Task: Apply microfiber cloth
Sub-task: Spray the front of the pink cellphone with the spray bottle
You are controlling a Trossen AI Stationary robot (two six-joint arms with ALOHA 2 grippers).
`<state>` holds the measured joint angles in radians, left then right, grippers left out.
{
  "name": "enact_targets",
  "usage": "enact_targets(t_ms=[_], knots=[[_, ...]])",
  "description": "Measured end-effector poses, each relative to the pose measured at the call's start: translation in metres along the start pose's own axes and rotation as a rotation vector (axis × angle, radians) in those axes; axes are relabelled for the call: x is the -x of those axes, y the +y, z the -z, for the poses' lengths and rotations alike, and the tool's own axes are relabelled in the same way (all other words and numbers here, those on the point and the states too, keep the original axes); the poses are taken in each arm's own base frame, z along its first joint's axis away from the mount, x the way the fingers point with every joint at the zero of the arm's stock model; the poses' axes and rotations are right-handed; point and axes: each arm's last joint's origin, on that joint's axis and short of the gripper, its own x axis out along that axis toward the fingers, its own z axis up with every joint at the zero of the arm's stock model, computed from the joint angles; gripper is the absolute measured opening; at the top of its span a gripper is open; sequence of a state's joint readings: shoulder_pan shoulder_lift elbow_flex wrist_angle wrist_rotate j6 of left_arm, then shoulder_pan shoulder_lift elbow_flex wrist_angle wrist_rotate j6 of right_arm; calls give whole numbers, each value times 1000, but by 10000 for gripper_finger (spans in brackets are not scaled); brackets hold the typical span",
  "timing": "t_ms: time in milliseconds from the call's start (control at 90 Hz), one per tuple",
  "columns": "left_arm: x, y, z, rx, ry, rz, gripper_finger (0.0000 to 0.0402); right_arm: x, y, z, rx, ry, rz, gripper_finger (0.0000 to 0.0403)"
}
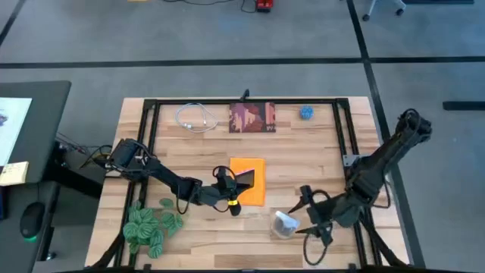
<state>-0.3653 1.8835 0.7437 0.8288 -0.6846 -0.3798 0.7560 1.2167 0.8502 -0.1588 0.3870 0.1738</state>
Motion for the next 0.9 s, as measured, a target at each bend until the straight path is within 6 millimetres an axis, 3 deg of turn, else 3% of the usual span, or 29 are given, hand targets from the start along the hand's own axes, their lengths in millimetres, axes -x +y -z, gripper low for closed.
enact_targets(t_ms=[189, 400, 756, 900], knots=[[0, 0, 0, 0, 0, 0, 11, -4, -3, 0, 13, -19, -35, 234], [-1, 1, 0, 1, 0, -1, 11, -28, -2, 1, 10, -34, -73, 157], [-1, 0, 0, -8, 5, 9, 11, -35, -6, -6, 11, -116, -75, 162], [-1, 0, 0, -9, 6, 11, 11, -35, -7, -8, -5, -133, -69, 127]])
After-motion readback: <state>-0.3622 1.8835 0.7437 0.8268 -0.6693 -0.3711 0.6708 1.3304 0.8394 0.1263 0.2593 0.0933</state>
